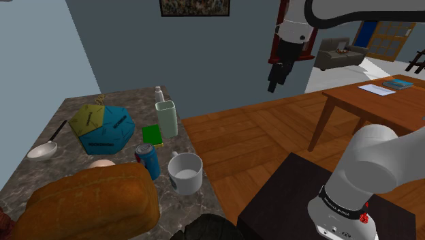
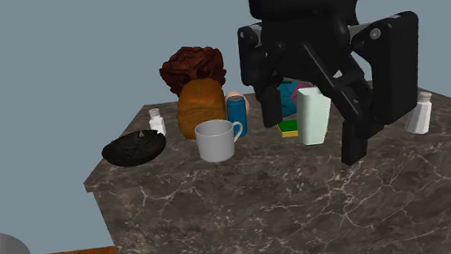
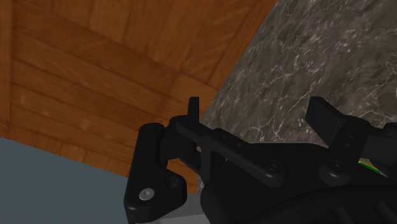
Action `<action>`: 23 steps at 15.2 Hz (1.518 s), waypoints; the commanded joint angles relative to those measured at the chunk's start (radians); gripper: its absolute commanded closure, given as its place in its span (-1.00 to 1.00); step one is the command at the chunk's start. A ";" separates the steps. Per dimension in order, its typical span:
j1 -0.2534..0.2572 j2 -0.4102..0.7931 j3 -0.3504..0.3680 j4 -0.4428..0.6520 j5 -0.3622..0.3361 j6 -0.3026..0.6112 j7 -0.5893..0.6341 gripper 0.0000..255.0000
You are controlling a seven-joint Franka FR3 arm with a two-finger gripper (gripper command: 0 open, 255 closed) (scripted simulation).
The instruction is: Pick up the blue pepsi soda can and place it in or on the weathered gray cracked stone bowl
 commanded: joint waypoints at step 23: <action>0.125 0.490 0.397 0.227 0.145 0.288 0.437 -1.00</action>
